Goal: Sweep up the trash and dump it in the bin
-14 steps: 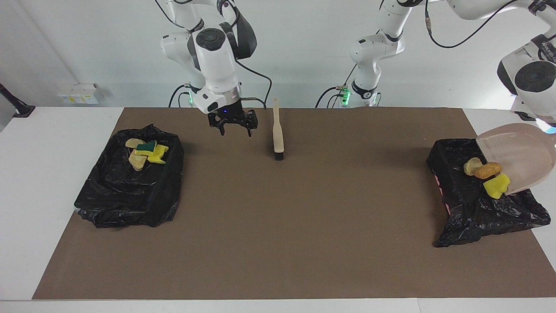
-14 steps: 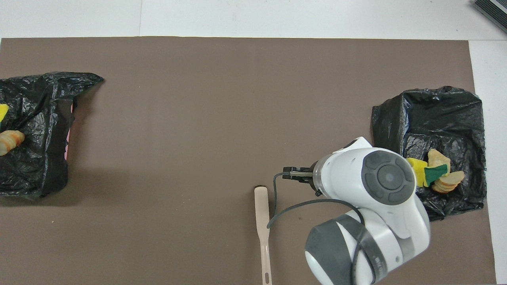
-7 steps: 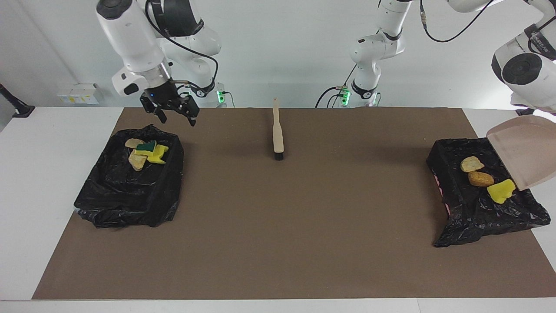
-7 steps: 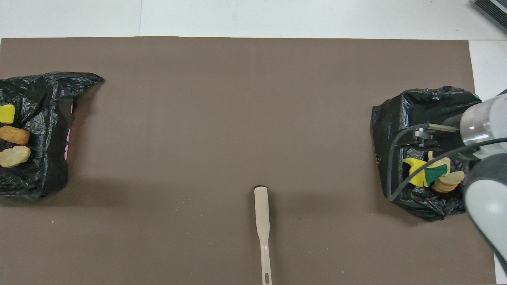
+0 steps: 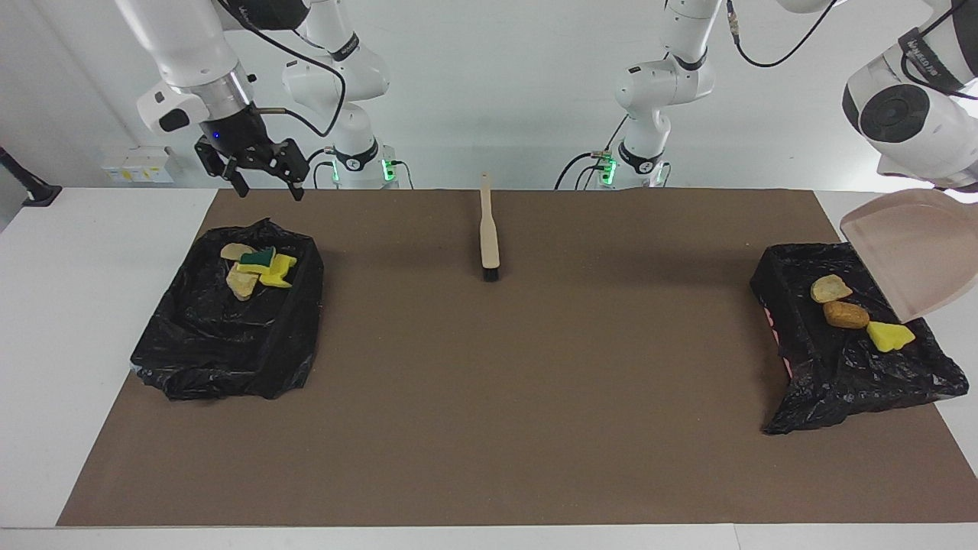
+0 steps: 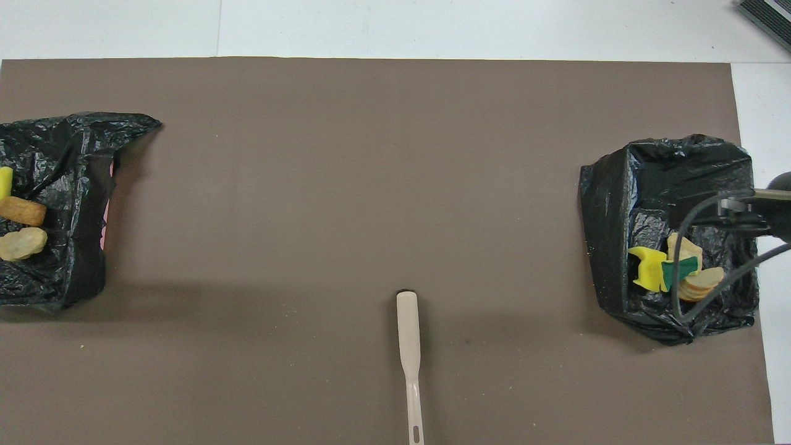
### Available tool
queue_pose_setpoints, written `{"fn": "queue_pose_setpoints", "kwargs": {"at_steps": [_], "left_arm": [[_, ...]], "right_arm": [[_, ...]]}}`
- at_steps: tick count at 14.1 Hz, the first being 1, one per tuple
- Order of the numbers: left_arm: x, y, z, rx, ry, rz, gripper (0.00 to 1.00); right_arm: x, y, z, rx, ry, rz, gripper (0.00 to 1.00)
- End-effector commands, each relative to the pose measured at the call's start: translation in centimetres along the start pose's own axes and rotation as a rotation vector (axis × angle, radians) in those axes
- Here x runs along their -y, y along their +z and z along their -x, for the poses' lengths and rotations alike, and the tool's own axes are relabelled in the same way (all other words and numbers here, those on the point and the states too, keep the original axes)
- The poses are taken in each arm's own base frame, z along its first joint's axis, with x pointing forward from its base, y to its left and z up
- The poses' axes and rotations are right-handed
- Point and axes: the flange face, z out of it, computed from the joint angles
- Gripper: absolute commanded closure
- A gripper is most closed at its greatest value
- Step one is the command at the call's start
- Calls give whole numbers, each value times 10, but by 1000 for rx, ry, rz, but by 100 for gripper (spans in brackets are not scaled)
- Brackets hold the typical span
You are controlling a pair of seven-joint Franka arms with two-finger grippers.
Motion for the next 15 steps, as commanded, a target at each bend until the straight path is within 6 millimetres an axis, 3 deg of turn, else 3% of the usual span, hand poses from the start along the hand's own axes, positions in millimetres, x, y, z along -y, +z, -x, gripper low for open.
{"fn": "queue_pose_setpoints", "kwargs": {"at_steps": [1, 8, 9, 13, 15], "left_arm": [[-19, -18, -26, -151, -123, 73, 100], [-49, -48, -81, -517, -383, 316, 100], [-55, -64, -99, -528, -420, 329, 100], [-63, -97, -137, -609, -590, 454, 100], [-73, -136, -165, -609, -651, 452, 100]], "right_arm": [[-4, 5, -4, 6, -29, 19, 0], [7, 5, 1, 34, -50, -28, 0], [6, 4, 3, 40, -49, -25, 0], [-2, 5, 3, 38, -36, -20, 0], [-1, 4, 3, 32, -38, -19, 0]]}}
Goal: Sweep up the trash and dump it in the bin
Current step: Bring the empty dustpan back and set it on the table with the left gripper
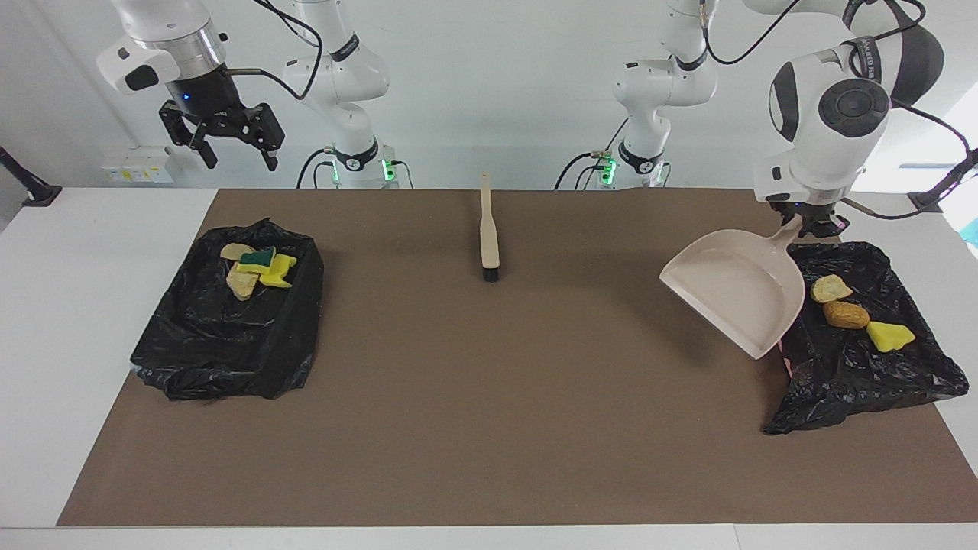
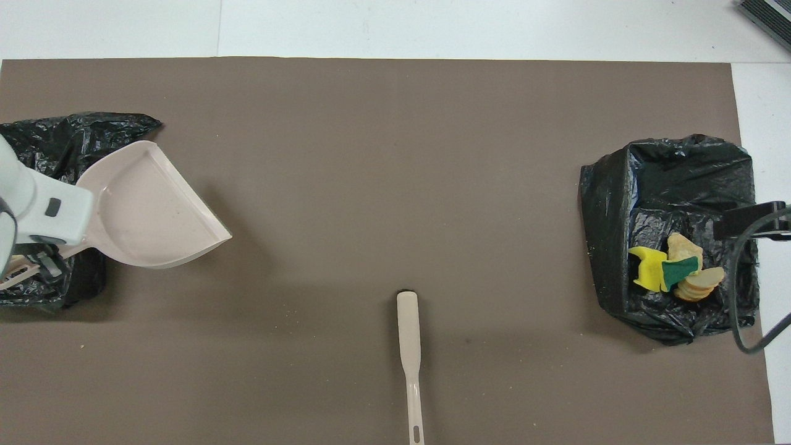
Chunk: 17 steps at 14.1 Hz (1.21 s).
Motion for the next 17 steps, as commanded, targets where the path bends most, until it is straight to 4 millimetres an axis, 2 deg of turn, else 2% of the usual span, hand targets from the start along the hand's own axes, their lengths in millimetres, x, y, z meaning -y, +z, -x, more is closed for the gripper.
{"fn": "queue_pose_setpoints", "kwargs": {"at_steps": [1, 5, 6, 9, 11, 13, 14, 15, 17], "left_arm": [[-41, -10, -19, -60, -117, 14, 100], [-94, -29, -51, -135, -218, 68, 100], [-113, -42, -59, -153, -242, 104, 100], [-150, -68, -84, -189, -304, 116, 100], [-164, -73, -97, -202, -325, 118, 100], [-189, -69, -141, -172, -358, 114, 100], [-207, -58, -170, -142, -373, 108, 100], [-217, -54, -190, -148, -409, 108, 100], [-221, -45, -212, -153, -467, 120, 100]], "right_arm": [[-4, -2, 5, 0, -25, -11, 0], [-4, -2, 6, 1, -27, -11, 0], [-4, -2, 6, 0, -27, -11, 0], [-5, -2, 6, 1, -27, -11, 0], [-4, -2, 6, 1, -27, -11, 0], [-4, -2, 6, 1, -27, -11, 0], [-5, -2, 6, 1, -25, -11, 0], [-5, -2, 6, 1, -25, -11, 0], [-5, -2, 6, 1, -25, -11, 0]]}}
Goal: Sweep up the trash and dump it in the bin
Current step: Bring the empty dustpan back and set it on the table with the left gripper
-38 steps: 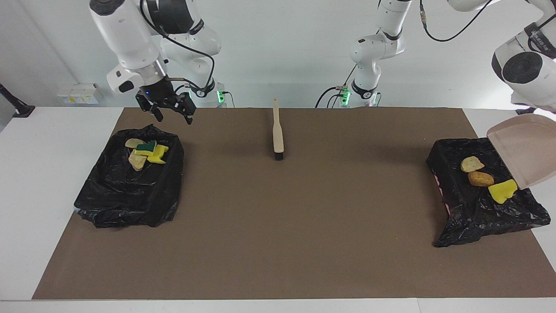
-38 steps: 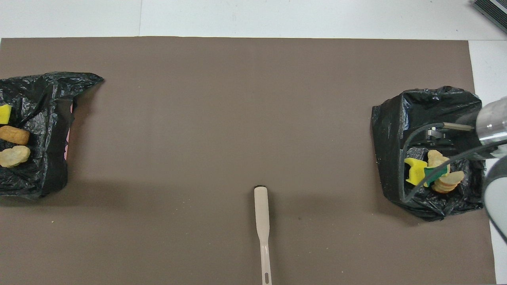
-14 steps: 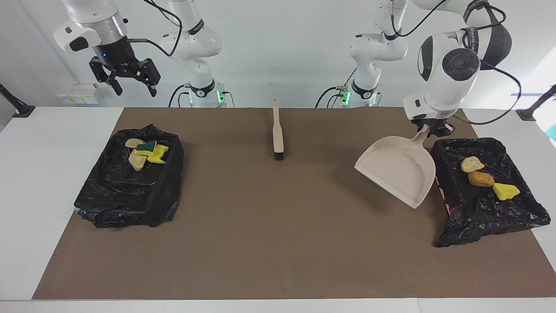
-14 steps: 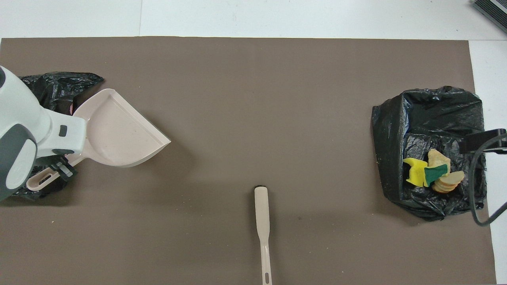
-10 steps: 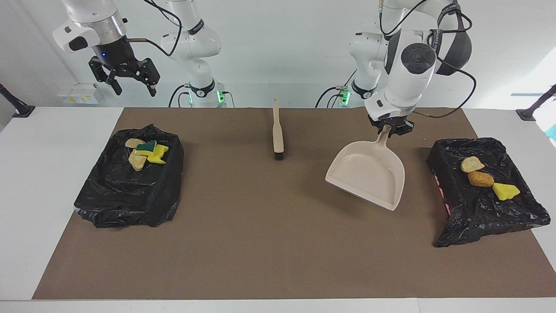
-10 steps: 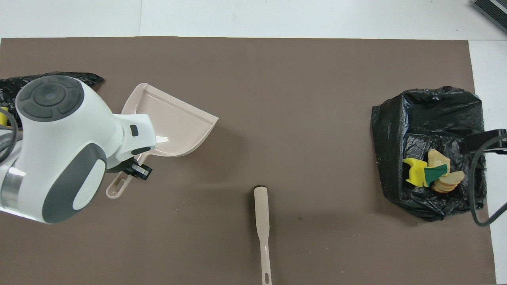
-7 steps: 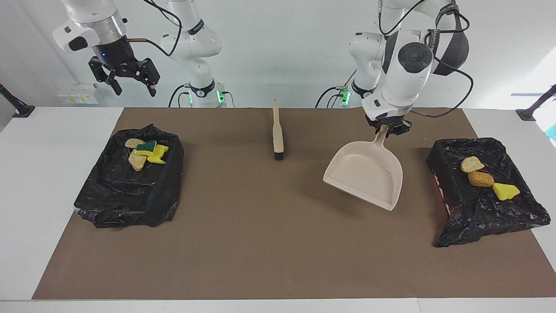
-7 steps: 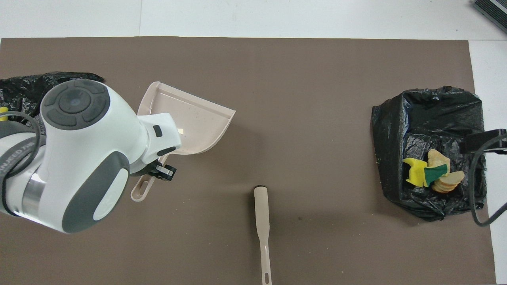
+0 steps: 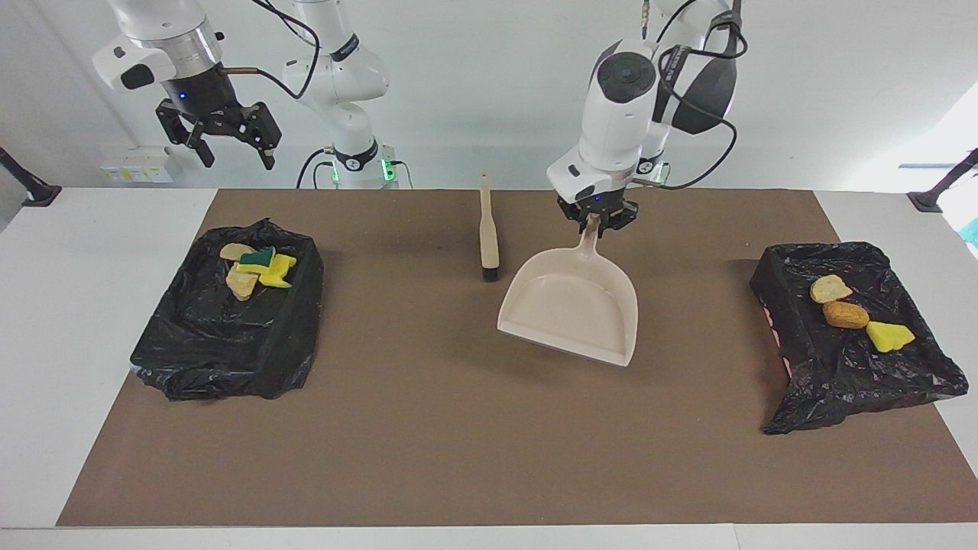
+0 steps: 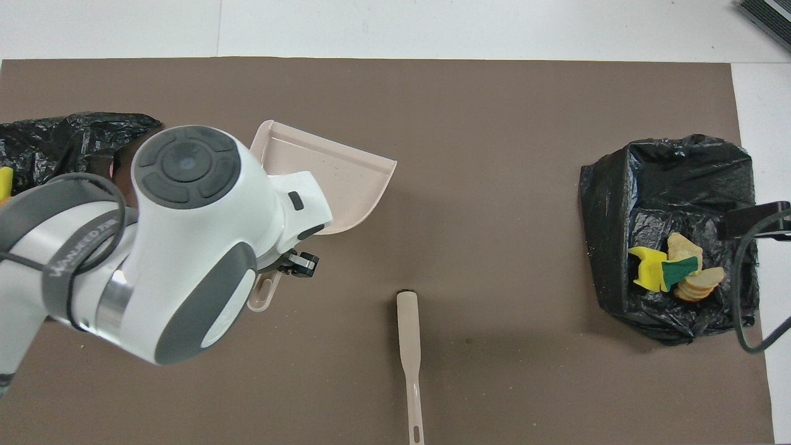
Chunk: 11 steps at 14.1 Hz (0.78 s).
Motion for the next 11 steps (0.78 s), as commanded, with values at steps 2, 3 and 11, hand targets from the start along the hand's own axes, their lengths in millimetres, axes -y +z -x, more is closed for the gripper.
{"fn": "queue_pose_setpoints", "kwargs": {"at_steps": [2, 3, 11], "left_arm": [[-31, 14, -35, -27, -60, 39, 100], [-32, 16, -35, -28, -59, 42, 100], [-65, 49, -41, -13, -127, 63, 100]], "right_arm": [[-5, -2, 6, 2, -25, -11, 0], [-5, -2, 6, 2, -25, -11, 0], [-5, -2, 6, 3, -25, -11, 0]]}}
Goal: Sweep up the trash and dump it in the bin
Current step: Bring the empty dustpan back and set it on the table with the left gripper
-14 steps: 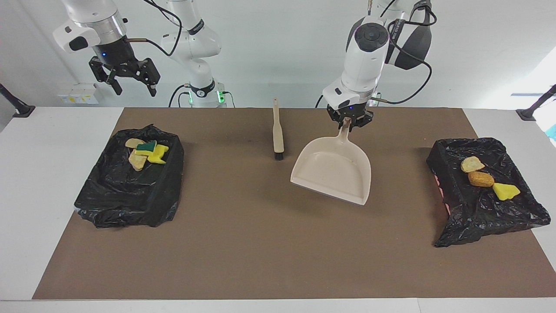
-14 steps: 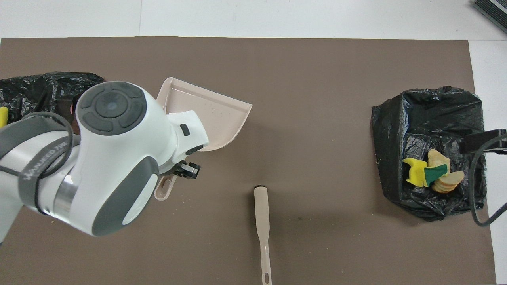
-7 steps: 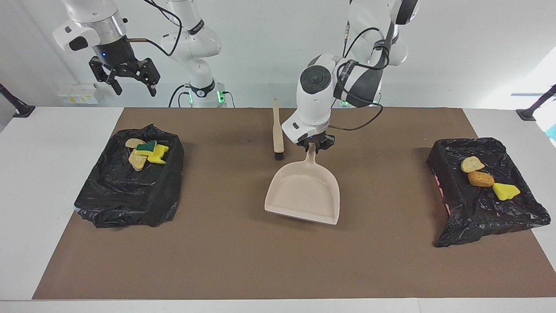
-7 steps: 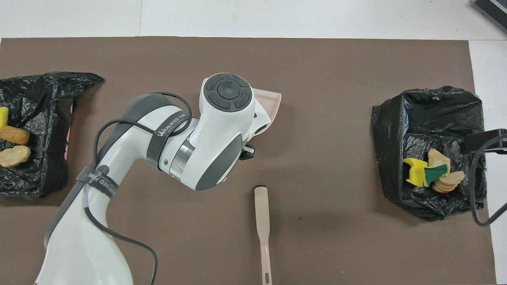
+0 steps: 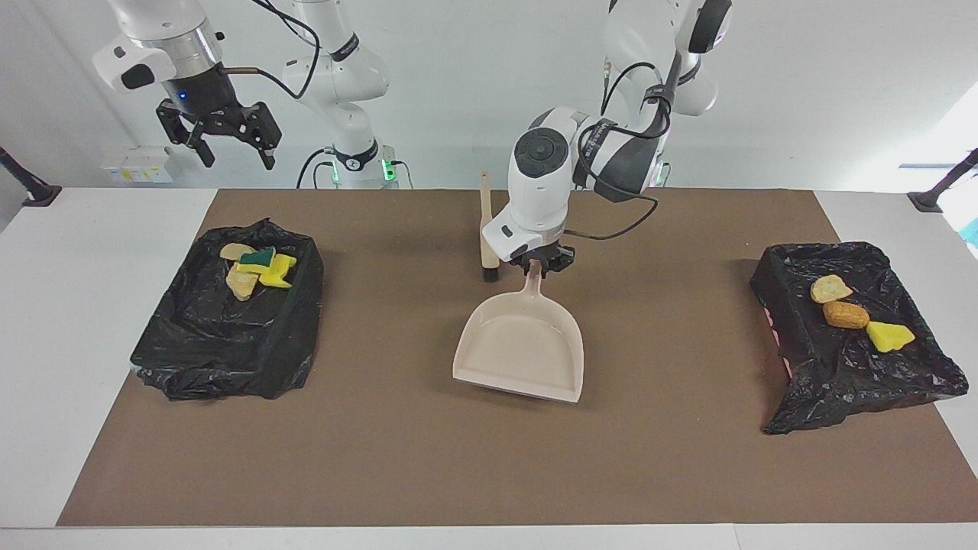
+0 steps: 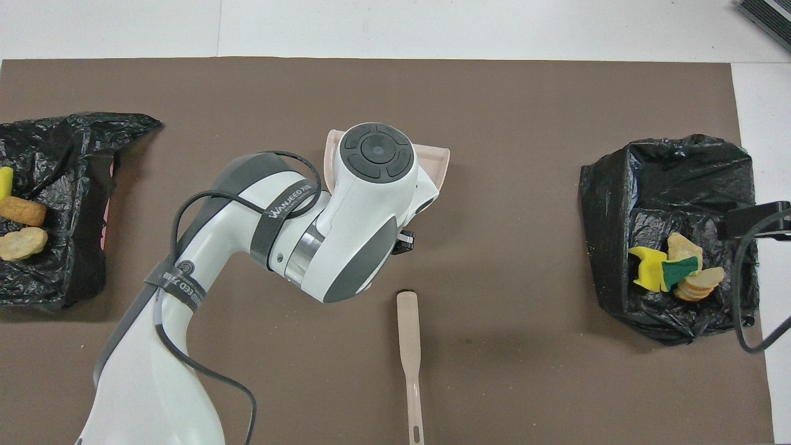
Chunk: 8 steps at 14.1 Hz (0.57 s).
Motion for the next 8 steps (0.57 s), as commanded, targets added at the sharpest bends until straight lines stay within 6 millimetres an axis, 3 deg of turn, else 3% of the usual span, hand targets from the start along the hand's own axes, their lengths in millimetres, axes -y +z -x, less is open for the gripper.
{"fn": "queue_pose_setpoints", "kwargs": {"at_steps": [1, 2, 7, 8], "left_arm": [[-22, 27, -10, -5, -48, 10, 100], [-38, 41, -9, -7, -42, -1, 100], [-42, 53, -11, -48, -132, 19, 100], [-37, 58, -13, -54, -150, 29, 87]], "right_arm": [[-5, -2, 6, 4, -25, -13, 0], [-5, -2, 6, 3, -25, -11, 0], [-5, -2, 6, 5, -25, -11, 0], [-5, -2, 6, 5, -25, -13, 0]]}}
